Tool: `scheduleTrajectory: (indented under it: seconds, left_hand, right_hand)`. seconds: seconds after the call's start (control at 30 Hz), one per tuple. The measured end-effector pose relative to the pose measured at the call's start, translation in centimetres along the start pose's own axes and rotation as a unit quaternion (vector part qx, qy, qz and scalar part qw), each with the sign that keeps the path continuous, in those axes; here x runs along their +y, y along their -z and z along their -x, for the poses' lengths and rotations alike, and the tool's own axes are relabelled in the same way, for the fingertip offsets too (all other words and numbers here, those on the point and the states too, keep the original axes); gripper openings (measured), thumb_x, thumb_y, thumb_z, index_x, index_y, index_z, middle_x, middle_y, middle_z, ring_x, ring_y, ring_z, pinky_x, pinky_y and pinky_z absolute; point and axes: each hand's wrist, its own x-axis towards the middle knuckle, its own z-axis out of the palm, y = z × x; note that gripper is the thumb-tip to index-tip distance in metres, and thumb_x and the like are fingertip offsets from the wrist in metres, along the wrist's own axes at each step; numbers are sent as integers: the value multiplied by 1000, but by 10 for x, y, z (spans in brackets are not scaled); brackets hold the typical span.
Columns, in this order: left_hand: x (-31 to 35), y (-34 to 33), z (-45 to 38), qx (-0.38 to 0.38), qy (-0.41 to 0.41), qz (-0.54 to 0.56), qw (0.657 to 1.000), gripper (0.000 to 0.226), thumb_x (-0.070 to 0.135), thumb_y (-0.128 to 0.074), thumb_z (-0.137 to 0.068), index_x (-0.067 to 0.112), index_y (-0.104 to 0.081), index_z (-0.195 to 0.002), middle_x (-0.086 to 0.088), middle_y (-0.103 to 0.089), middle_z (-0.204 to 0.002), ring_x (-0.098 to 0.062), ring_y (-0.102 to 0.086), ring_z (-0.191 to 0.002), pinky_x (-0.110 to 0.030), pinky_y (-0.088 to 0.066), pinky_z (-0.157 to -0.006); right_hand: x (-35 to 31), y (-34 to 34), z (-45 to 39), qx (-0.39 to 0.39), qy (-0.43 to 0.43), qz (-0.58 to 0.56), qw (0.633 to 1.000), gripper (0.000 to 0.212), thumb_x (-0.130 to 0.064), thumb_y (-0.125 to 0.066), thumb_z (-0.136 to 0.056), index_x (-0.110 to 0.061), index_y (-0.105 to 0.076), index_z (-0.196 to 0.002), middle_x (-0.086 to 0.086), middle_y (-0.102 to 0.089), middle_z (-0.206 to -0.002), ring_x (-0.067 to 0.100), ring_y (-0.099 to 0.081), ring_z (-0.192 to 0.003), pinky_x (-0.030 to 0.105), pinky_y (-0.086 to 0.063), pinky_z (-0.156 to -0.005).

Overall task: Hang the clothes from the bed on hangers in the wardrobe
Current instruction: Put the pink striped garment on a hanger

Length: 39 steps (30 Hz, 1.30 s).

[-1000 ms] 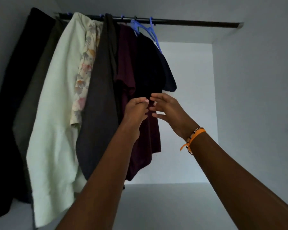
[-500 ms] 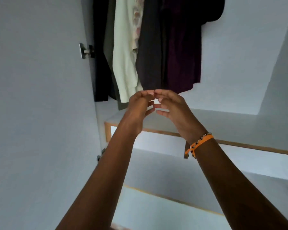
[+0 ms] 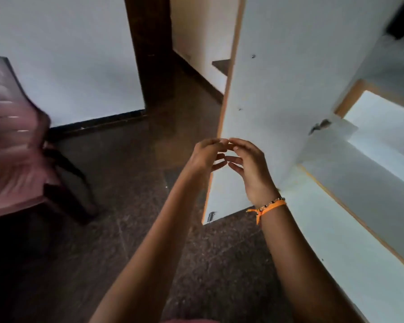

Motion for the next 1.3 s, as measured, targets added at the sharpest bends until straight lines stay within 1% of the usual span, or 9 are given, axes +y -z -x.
scheduleTrajectory:
  seconds: [0.1, 0.2, 0.37, 0.47, 0.57, 0.8, 0.9, 1.03, 1.3]
  left_hand:
    - [-8, 109, 18, 107, 11, 23, 994, 21, 9, -49, -95, 17, -58, -79, 2, -59, -64, -7, -52, -56, -18, -36, -52]
    - [-10, 215, 45, 186, 6, 43, 982, 20, 6, -47, -94, 17, -59, -81, -1, -58, -68, -5, -52, -51, -13, -35, -44]
    - [-5, 368, 96, 331, 0, 93, 939, 20, 7, -50, -94, 16, -59, -79, 8, -62, -53, -5, -56, -49, -22, -41, -54]
    - [-7, 434, 123, 397, 6, 108, 912, 23, 8, -47, -95, 18, -59, -78, 7, -57, -60, -3, -51, -51, -18, -41, -57]
    - [-9, 498, 136, 465, 12, 125, 876, 24, 8, -45, -95, 19, -57, -77, 6, -52, -61, -1, -46, -51, -18, -42, -62]
    - [12, 645, 128, 561, 12, 153, 813, 19, 9, -46, -95, 18, -58, -84, 4, -56, -70, -4, -50, -60, -20, -45, -66]
    - [39, 701, 121, 579, 5, 175, 796, 17, 10, -48, -94, 18, -60, -84, 4, -59, -71, -4, -52, -59, -21, -47, -68]
    - [52, 771, 116, 609, -12, 213, 764, 19, 9, -48, -95, 17, -60, -82, 5, -55, -69, -5, -49, -60, -22, -47, -69]
    - [33, 927, 124, 652, -2, 278, 705, 16, 11, -49, -94, 18, -61, -85, 2, -53, -77, -6, -46, -62, -22, -46, -68]
  right_hand:
    - [35, -109, 5, -64, -32, -10, 997, 30, 3, -37, -94, -3, -59, -114, 2, -64, -88, 10, -61, -71, 11, -48, -58]
    - [67, -214, 16, -134, -67, -14, 989, 27, 3, -38, -94, -9, -61, -99, -2, -63, -82, -1, -60, -58, 12, -46, -55]
    - [109, -379, 41, -267, -110, 16, 957, 28, 1, -41, -93, -16, -62, -85, 4, -65, -82, 12, -60, -69, 23, -47, -63]
    - [122, -457, 55, -332, -120, 34, 935, 30, 2, -40, -93, -16, -60, -81, 2, -62, -77, 6, -56, -60, 19, -45, -59]
    - [141, -529, 64, -409, -139, 58, 900, 28, -2, -41, -94, -17, -61, -83, 2, -63, -79, 11, -56, -67, 17, -45, -60]
    - [176, -700, 45, -531, -168, 88, 826, 27, -3, -40, -94, -15, -62, -84, 4, -66, -83, 19, -61, -81, 27, -47, -76]
    - [174, -773, 32, -569, -189, 104, 793, 25, -6, -41, -94, -13, -64, -86, 5, -69, -81, 26, -61, -89, 38, -47, -86]
    - [165, -853, 24, -603, -173, 108, 771, 24, -6, -41, -94, -14, -62, -86, 5, -63, -80, 14, -57, -74, 23, -44, -70]
    - [209, -998, 35, -633, -206, 168, 727, 25, -8, -41, -95, -17, -62, -85, -1, -60, -77, 9, -53, -68, 20, -40, -66]
